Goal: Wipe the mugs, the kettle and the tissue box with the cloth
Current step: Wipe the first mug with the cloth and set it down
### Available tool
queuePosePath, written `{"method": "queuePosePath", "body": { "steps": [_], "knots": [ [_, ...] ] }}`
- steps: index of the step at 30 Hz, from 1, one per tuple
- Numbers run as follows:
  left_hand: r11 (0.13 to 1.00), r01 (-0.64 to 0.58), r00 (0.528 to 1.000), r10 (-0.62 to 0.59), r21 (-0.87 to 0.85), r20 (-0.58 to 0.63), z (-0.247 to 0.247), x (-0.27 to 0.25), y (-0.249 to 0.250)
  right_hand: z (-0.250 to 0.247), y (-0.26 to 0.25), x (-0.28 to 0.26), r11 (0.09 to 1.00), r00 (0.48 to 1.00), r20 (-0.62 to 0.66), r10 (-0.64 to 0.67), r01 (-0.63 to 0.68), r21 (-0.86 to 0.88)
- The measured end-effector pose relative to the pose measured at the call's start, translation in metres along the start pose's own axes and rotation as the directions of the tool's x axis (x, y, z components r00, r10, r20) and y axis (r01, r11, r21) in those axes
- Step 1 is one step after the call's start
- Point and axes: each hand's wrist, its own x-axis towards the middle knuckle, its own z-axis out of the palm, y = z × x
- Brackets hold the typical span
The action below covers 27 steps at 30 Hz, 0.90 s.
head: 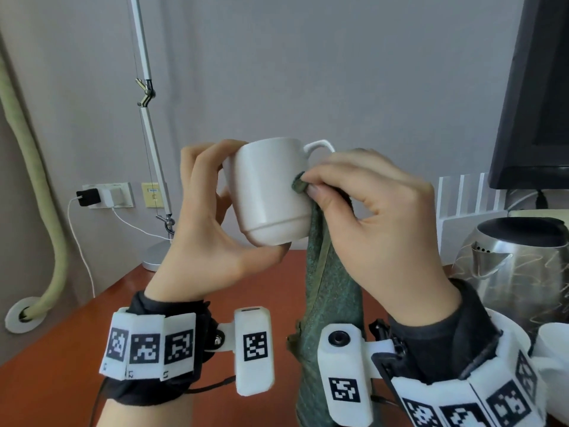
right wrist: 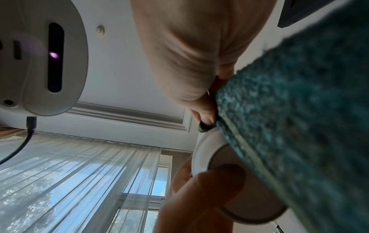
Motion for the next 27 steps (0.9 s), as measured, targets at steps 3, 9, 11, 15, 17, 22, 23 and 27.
{"method": "queuePosePath", "body": {
  "steps": [3, 9, 11, 15, 17, 22, 23, 27],
  "knots": [
    [1.0, -0.01, 0.997, 0.011, -0.02, 0.078, 0.001, 0.003, 0.008, -0.004, 0.004, 0.003, 0.999, 0.996, -0.083, 0.032, -0.035, -0.036],
    [0.998, -0.024, 0.974, 0.009, 0.064, 0.227, -0.002, 0.006, 0.021, -0.005, 0.008, 0.003, 0.997, 0.988, -0.142, 0.06, -0.067, -0.04],
    [0.997, -0.017, 0.971, 0.0, 0.073, 0.239, -0.003, 0.005, 0.021, -0.004, 0.009, 0.003, 0.997, 0.99, -0.122, 0.071, -0.073, -0.013],
    [0.996, -0.004, 0.98, -0.014, 0.089, 0.197, -0.007, 0.006, 0.014, 0.0, 0.007, 0.0, 0.995, 1.0, 0.001, 0.018, -0.018, 0.098],
    [0.996, 0.006, 0.99, -0.019, 0.093, 0.138, -0.008, 0.005, 0.007, 0.006, 0.005, -0.002, 0.992, 0.998, 0.059, -0.012, 0.005, 0.123],
    [0.997, 0.073, 0.996, -0.071, 0.039, -0.053, -0.016, -0.002, -0.008, 0.012, 0.011, -0.008, 0.989, 0.981, 0.195, -0.004, -0.025, 0.144],
    [0.997, 0.079, 0.995, -0.078, 0.015, -0.068, -0.019, -0.002, -0.009, 0.013, 0.013, -0.009, 0.992, 0.982, 0.19, 0.002, -0.025, 0.121],
    [0.998, 0.062, 0.995, -0.06, 0.025, -0.075, -0.024, -0.001, -0.006, 0.013, 0.013, -0.008, 0.995, 0.996, 0.084, 0.027, -0.035, 0.09]
  ]
}}
